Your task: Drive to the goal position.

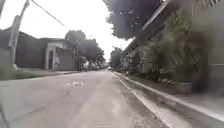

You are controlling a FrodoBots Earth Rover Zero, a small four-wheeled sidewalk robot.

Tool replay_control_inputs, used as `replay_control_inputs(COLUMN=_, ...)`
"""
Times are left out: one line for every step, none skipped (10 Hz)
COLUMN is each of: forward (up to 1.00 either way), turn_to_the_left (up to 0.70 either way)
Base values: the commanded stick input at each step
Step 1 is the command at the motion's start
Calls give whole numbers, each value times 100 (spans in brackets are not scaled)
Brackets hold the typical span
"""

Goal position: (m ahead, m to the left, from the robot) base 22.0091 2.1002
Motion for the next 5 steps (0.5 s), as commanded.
replay_control_inputs(forward=70, turn_to_the_left=0)
replay_control_inputs(forward=70, turn_to_the_left=0)
replay_control_inputs(forward=70, turn_to_the_left=0)
replay_control_inputs(forward=70, turn_to_the_left=0)
replay_control_inputs(forward=70, turn_to_the_left=0)
